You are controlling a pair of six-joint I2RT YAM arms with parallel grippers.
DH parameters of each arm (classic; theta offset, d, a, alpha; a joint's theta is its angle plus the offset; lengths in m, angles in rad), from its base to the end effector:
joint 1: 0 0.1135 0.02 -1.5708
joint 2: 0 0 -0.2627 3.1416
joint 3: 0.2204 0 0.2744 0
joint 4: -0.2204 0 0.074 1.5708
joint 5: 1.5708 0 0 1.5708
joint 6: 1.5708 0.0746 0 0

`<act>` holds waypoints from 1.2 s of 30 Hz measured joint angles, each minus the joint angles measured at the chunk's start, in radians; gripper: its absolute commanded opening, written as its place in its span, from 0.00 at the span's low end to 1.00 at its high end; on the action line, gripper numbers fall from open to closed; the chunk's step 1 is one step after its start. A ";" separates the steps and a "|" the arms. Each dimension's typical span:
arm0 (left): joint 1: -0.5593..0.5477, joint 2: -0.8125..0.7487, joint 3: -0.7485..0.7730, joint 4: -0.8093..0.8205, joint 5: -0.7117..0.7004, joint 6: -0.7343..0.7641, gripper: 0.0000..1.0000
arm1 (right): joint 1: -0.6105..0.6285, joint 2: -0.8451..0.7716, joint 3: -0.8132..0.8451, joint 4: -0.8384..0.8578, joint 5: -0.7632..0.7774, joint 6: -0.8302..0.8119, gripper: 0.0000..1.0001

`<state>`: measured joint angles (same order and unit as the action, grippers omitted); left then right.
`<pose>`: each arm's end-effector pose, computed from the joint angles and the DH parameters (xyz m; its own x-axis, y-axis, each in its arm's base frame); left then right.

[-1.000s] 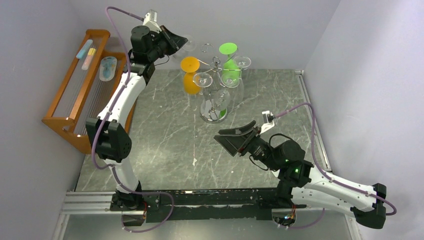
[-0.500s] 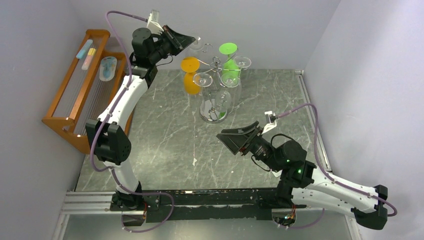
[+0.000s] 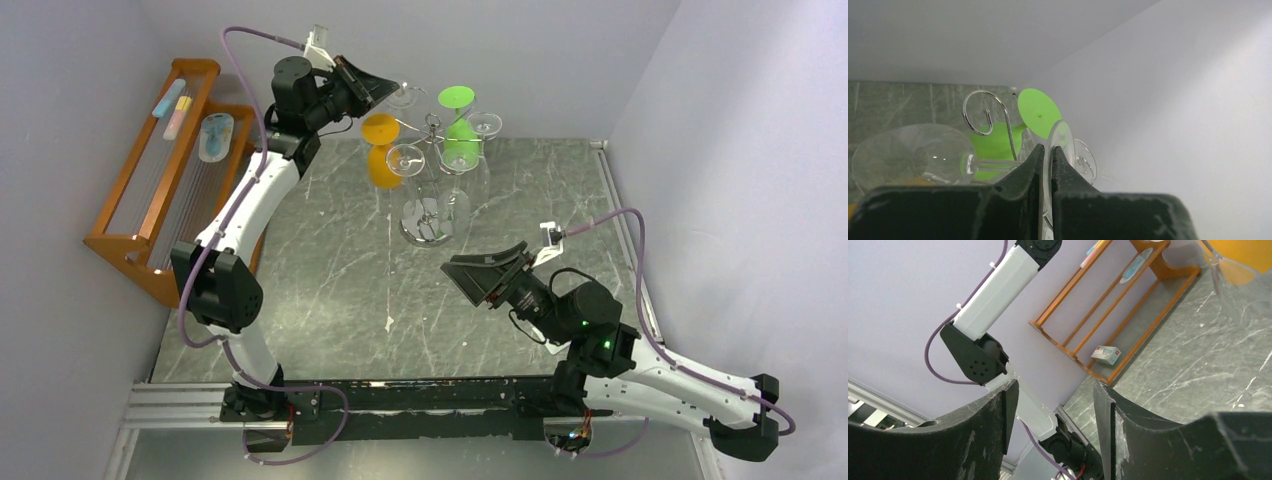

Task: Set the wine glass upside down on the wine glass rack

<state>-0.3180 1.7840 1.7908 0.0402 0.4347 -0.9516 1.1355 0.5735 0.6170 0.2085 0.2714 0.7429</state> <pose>0.4503 -0.1813 0.4387 -0.5304 -0.6030 -0.5959 0.4328 0.4117 -0.8020 0.1048 0.1779 0.3640 -0.4394 0.6006 -0.6680 -0.6339 0.3196 0.7043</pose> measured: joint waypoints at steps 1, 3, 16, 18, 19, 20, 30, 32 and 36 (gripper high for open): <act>-0.003 0.001 0.000 -0.006 -0.002 -0.006 0.05 | 0.000 -0.003 0.000 -0.002 0.004 0.000 0.60; -0.010 0.003 0.000 -0.008 -0.005 -0.014 0.05 | 0.000 -0.010 0.000 -0.005 0.010 -0.002 0.60; -0.064 0.096 0.039 0.000 -0.016 -0.044 0.05 | 0.000 -0.017 0.000 -0.020 0.018 -0.006 0.60; -0.064 0.111 0.050 0.010 -0.021 -0.045 0.05 | 0.000 -0.017 0.000 -0.021 0.018 -0.006 0.60; -0.064 0.116 0.052 0.016 -0.023 -0.045 0.05 | 0.000 -0.017 0.000 -0.021 0.018 -0.006 0.60; -0.064 0.123 0.060 0.020 -0.024 -0.045 0.05 | 0.000 -0.018 0.000 -0.023 0.019 -0.007 0.60; -0.065 0.151 0.116 0.053 -0.036 -0.049 0.05 | 0.000 -0.038 0.000 -0.036 0.036 -0.008 0.59; -0.065 0.154 0.133 0.051 -0.040 -0.047 0.05 | 0.000 -0.039 0.000 -0.036 0.037 -0.009 0.59; -0.067 0.176 0.166 0.051 -0.042 -0.044 0.05 | 0.000 -0.038 0.000 -0.037 0.037 -0.011 0.60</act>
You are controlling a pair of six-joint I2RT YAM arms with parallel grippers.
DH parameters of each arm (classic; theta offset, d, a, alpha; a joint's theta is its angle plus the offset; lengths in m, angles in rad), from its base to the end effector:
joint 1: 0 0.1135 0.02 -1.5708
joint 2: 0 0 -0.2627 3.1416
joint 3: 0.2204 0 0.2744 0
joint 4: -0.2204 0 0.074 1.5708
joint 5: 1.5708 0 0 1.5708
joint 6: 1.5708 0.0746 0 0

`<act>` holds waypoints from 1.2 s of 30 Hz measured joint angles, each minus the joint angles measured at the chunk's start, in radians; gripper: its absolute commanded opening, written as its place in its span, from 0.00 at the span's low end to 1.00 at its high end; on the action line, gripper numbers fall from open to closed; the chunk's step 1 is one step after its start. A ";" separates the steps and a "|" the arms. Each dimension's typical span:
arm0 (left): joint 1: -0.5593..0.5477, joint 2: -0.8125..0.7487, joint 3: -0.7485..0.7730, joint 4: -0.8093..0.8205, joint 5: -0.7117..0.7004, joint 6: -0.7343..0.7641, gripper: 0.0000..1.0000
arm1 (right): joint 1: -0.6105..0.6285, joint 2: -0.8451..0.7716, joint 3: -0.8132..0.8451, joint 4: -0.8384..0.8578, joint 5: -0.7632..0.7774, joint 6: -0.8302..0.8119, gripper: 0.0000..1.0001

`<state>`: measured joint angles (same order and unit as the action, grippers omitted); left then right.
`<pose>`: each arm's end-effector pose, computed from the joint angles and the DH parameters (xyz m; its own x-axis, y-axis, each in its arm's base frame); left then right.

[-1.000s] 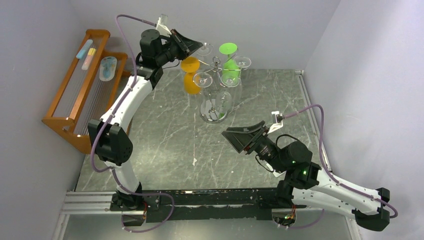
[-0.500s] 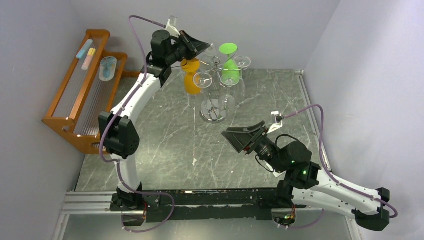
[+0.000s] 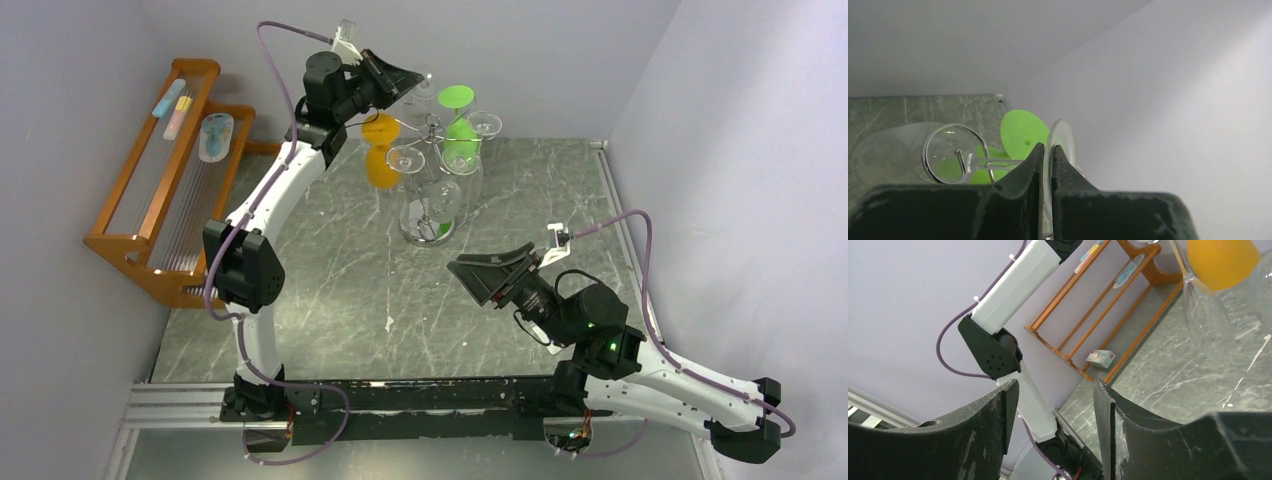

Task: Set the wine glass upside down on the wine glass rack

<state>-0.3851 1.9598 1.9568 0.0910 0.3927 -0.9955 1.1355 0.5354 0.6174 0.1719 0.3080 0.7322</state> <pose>0.4804 -0.2255 0.4283 -0.5433 -0.6162 -0.5702 0.4494 0.3602 -0.8175 0.1033 0.1686 0.3657 -0.4162 0.6159 -0.6690 -0.6214 0.3445 0.7037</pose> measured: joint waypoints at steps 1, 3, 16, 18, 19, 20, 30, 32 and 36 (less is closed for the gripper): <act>0.000 0.006 0.008 0.000 0.000 0.000 0.05 | 0.000 0.000 0.000 0.000 0.000 0.000 0.59; 0.000 0.023 0.019 0.001 -0.004 0.001 0.05 | 0.000 0.000 0.000 0.000 0.000 0.000 0.60; 0.009 0.045 0.019 0.000 -0.057 0.012 0.05 | 0.000 0.008 0.000 0.002 -0.002 0.001 0.59; 0.009 0.047 0.019 0.000 -0.058 0.012 0.05 | 0.000 0.009 0.000 0.002 -0.003 0.002 0.59; 0.008 0.048 0.023 -0.002 -0.058 0.011 0.05 | 0.000 0.010 0.000 0.003 -0.004 0.003 0.59; 0.009 0.052 0.031 -0.006 -0.058 0.011 0.05 | 0.000 0.010 0.000 0.003 -0.005 0.004 0.59; 0.016 0.064 0.045 -0.005 -0.097 0.014 0.05 | 0.000 0.015 0.000 0.005 -0.008 0.011 0.59; 0.018 0.064 0.045 -0.010 -0.113 0.021 0.05 | 0.000 0.015 0.000 0.009 -0.008 0.012 0.59; 0.022 0.064 0.045 -0.022 -0.126 0.039 0.05 | 0.000 0.017 0.000 0.014 -0.009 0.014 0.59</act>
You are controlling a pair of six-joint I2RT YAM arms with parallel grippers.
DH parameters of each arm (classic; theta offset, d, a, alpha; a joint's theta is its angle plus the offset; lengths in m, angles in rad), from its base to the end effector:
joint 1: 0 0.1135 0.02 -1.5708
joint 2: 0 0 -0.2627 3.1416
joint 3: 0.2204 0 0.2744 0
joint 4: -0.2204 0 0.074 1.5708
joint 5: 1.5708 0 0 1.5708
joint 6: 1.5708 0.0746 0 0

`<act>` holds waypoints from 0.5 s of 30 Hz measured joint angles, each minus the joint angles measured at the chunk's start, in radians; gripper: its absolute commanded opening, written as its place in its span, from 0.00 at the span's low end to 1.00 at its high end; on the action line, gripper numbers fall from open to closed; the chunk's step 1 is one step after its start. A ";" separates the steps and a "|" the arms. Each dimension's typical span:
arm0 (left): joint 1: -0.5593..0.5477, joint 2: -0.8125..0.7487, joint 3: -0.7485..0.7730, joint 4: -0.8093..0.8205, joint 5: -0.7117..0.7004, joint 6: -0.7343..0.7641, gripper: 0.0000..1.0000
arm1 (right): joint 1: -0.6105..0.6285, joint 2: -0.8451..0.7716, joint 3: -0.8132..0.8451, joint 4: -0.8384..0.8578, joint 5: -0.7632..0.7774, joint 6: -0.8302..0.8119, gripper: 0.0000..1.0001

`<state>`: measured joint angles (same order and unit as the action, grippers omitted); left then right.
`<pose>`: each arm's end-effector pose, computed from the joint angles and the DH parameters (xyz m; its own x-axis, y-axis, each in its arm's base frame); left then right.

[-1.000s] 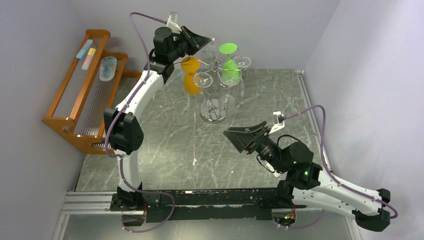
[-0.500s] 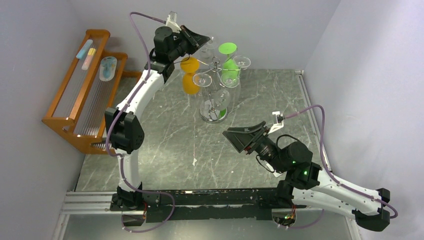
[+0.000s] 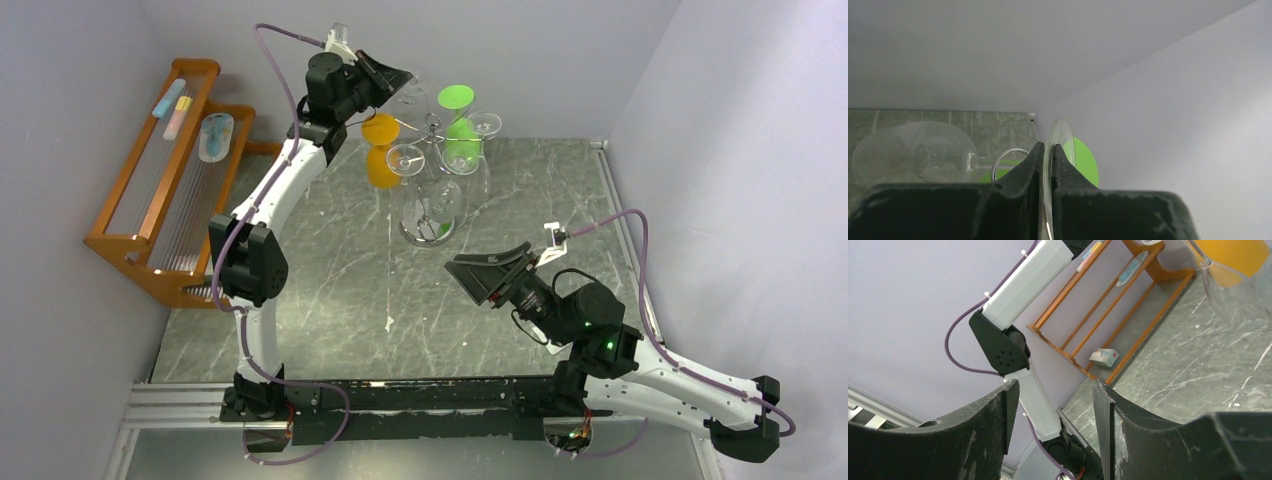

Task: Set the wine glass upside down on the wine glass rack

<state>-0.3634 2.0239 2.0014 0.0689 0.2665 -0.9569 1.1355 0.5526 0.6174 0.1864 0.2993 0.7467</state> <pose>0.5070 -0.2138 0.4104 -0.4563 -0.6701 -0.5854 0.3746 0.4521 -0.8095 0.1045 0.1725 0.3647 -0.4298 0.6150 -0.6611 -0.6187 0.3327 0.7117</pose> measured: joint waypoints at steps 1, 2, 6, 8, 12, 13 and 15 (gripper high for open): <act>0.000 0.000 0.000 -0.004 -0.002 0.005 0.05 | 0.000 0.000 0.000 0.002 0.000 0.001 0.59; 0.000 0.000 0.000 -0.006 -0.002 0.008 0.06 | 0.000 0.001 0.000 0.003 0.000 0.001 0.59; 0.001 -0.003 -0.004 -0.008 0.002 0.035 0.08 | 0.000 0.002 0.000 0.004 -0.003 0.003 0.59; 0.001 -0.006 -0.005 -0.012 0.004 0.055 0.09 | 0.000 0.003 0.000 0.007 -0.005 0.004 0.59; 0.001 -0.014 -0.009 -0.035 0.005 0.097 0.10 | 0.000 0.003 -0.005 0.021 -0.011 0.006 0.59; 0.001 -0.015 -0.009 -0.045 0.004 0.108 0.10 | 0.000 0.003 -0.005 0.024 -0.012 0.007 0.59; 0.001 -0.016 -0.009 -0.065 0.002 0.127 0.11 | 0.000 0.003 -0.007 0.027 -0.012 0.008 0.59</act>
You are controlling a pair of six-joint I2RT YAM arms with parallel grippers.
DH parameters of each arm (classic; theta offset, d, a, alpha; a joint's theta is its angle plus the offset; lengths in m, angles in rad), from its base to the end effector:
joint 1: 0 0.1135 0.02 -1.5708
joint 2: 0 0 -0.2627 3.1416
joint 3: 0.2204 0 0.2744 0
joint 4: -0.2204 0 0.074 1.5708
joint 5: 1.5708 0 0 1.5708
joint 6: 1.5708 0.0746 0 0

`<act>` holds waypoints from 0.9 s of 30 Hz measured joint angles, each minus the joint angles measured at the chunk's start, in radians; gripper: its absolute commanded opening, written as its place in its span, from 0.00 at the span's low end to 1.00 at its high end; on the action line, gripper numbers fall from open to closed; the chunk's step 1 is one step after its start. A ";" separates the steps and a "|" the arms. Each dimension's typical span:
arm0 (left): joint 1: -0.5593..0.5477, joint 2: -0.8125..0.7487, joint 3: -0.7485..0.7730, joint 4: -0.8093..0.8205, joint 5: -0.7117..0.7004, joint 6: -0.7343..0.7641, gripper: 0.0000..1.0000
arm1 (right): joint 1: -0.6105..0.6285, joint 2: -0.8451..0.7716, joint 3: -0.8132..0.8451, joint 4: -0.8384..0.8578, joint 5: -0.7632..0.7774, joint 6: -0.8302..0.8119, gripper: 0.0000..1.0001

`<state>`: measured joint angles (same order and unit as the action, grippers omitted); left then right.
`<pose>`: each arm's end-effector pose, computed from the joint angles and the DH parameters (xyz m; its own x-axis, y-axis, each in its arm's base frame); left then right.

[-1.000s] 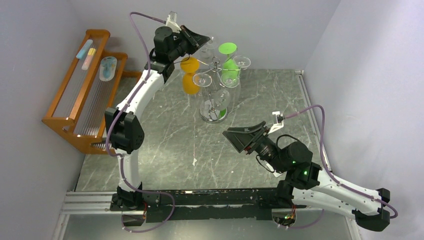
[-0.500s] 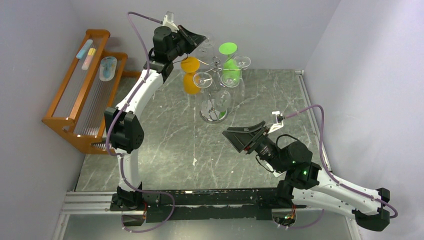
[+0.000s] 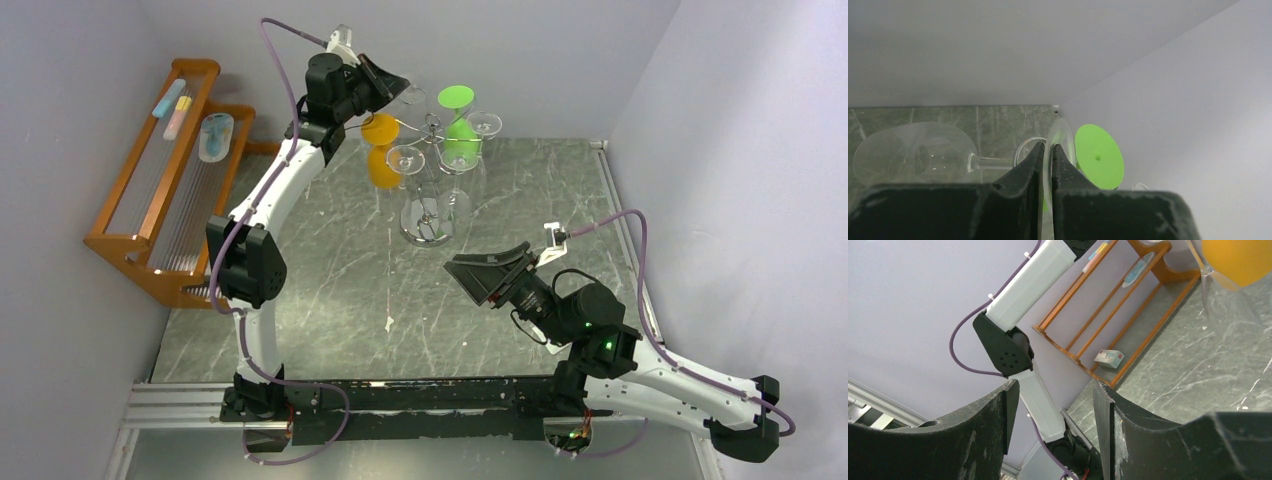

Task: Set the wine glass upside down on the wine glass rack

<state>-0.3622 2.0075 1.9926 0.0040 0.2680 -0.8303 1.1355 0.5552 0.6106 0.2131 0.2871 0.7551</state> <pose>0.5033 -0.2118 0.4059 -0.4419 -0.5937 -0.6725 0.3901 0.5479 -0.7400 0.1040 0.1735 0.3653 -0.4356 0.6220 -0.6506 -0.6261 0.3099 0.7155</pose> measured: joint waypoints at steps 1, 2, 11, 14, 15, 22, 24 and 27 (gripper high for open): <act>0.000 0.000 0.000 -0.007 -0.002 0.008 0.11 | 0.000 0.000 0.000 0.001 0.000 0.000 0.59; 0.000 0.000 0.000 -0.012 -0.003 0.014 0.12 | 0.000 0.000 0.000 0.003 0.000 0.000 0.59; 0.003 0.000 0.015 -0.098 -0.023 0.057 0.26 | 0.000 0.008 0.000 0.006 -0.003 0.001 0.59; 0.003 0.000 0.036 -0.135 -0.036 0.071 0.32 | 0.000 0.010 0.000 0.006 -0.003 0.003 0.59; 0.003 0.000 0.040 -0.140 -0.040 0.076 0.33 | 0.000 0.010 0.000 0.006 -0.003 0.004 0.59; 0.004 -0.004 0.041 -0.162 -0.066 0.113 0.48 | 0.000 0.027 0.000 0.001 -0.003 0.009 0.59; 0.005 -0.010 0.041 -0.170 -0.077 0.129 0.56 | 0.000 0.032 0.000 -0.006 -0.002 0.011 0.59; 0.006 -0.030 0.041 -0.182 -0.102 0.159 0.67 | 0.000 0.032 0.001 -0.016 0.000 0.016 0.59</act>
<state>-0.3557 1.9778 2.0338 -0.1783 0.1658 -0.6708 1.1355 0.5877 0.6113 0.1967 0.2874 0.7715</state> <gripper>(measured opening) 0.583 0.589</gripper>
